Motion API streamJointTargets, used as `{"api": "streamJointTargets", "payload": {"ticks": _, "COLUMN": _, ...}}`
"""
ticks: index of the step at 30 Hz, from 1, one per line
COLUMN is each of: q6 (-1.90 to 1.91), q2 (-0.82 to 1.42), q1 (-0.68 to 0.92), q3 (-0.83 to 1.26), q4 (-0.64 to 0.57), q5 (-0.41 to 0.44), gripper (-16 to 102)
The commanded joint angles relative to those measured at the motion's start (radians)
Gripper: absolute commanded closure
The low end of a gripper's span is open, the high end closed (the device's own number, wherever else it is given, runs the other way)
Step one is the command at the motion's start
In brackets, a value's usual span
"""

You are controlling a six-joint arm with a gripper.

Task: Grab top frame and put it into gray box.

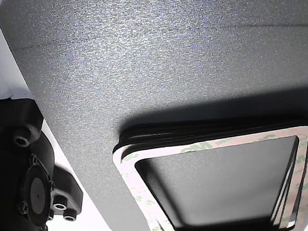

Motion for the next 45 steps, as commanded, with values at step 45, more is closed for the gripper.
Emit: {"api": "streamJointTargets", "payload": {"ticks": 45, "q6": 1.635, "q2": -0.273, "q1": -0.456, "q3": -0.14, "q4": 0.012, "q5": -0.503, "gripper": 99}}
